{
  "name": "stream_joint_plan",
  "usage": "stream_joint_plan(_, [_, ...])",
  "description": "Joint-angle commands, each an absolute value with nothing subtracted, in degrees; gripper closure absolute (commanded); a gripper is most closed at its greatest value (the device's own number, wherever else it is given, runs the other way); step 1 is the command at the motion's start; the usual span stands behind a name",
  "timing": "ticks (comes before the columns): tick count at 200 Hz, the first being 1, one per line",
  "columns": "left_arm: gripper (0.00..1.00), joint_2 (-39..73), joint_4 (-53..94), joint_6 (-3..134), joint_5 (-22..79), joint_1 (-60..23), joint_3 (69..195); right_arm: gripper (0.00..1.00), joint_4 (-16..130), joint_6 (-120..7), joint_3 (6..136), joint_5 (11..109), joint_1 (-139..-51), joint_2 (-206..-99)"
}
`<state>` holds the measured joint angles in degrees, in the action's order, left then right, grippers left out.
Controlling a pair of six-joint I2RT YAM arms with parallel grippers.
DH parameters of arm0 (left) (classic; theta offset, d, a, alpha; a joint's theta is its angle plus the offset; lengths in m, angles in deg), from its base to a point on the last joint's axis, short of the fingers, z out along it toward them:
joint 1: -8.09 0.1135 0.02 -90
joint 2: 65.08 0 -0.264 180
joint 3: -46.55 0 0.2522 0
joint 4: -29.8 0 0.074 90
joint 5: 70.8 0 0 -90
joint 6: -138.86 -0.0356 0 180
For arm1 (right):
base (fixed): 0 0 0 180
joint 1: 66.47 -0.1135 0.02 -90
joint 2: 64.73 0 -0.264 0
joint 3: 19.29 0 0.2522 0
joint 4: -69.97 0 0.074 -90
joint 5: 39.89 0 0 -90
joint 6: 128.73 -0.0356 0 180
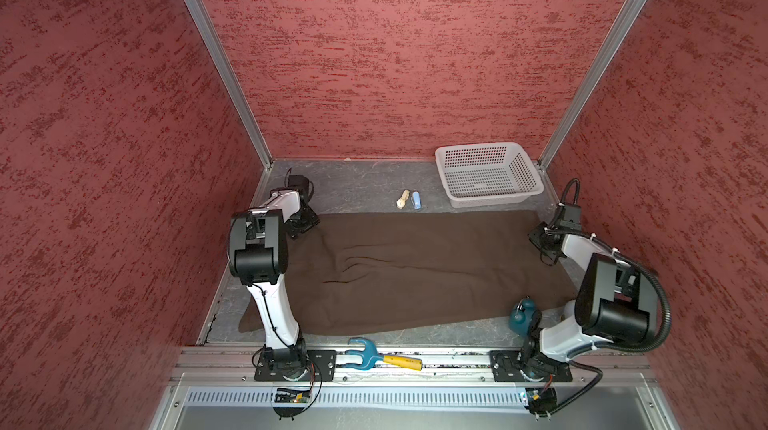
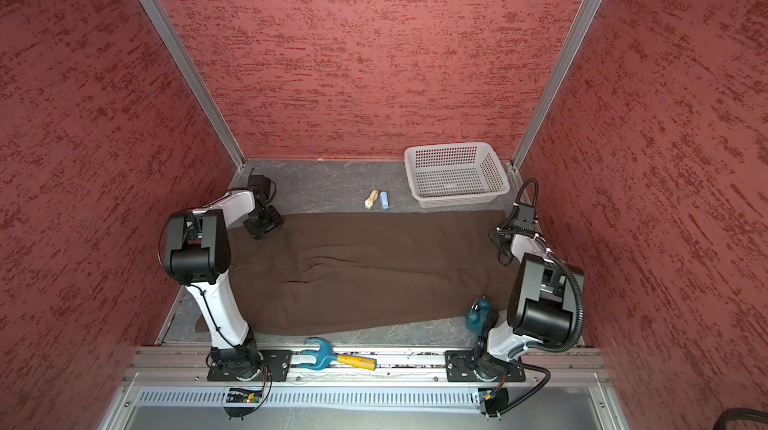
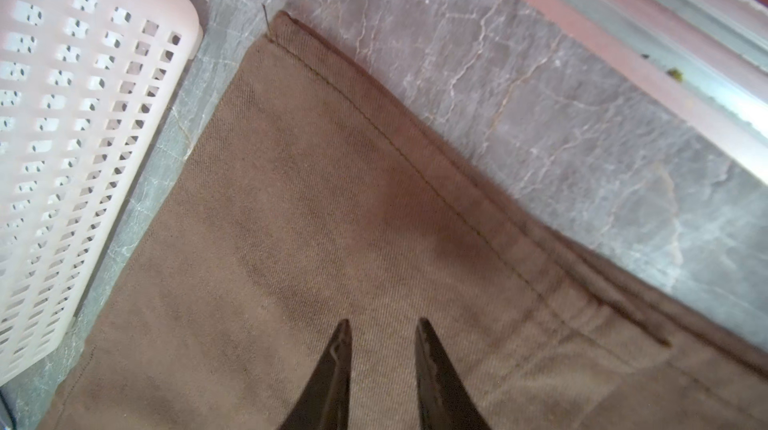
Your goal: Fold and stack the trousers
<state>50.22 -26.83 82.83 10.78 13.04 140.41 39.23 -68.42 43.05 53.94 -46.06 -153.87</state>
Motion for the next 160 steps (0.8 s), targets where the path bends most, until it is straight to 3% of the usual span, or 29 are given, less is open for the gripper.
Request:
stream_joint_plan(1, [0.39,54.3,-24.8,81.7,13.7,12.3,142.0,0.7,39.3,-67.7,43.9,52.9,-45.0,-153.0])
stream_joint_plan(44, [0.4,52.8,-24.5,80.9,12.9,11.7,143.4,0.69,41.4,-69.0,45.8,55.4,-43.5,-155.0])
stream_joint_plan(119, [0.36,33.7,-23.8,79.5,7.1,7.9,132.9,0.69,40.5,-65.0,61.1,55.4,-43.2,-167.7])
stream_joint_plan(139, [0.34,31.5,-22.7,80.1,7.7,7.9,129.9,0.65,39.0,-64.7,65.5,55.1,-43.3,-171.5])
stream_joint_plan(160, [0.34,31.6,-22.4,80.2,8.7,8.1,128.2,0.55,38.5,-65.1,68.9,55.7,-43.2,-175.1])
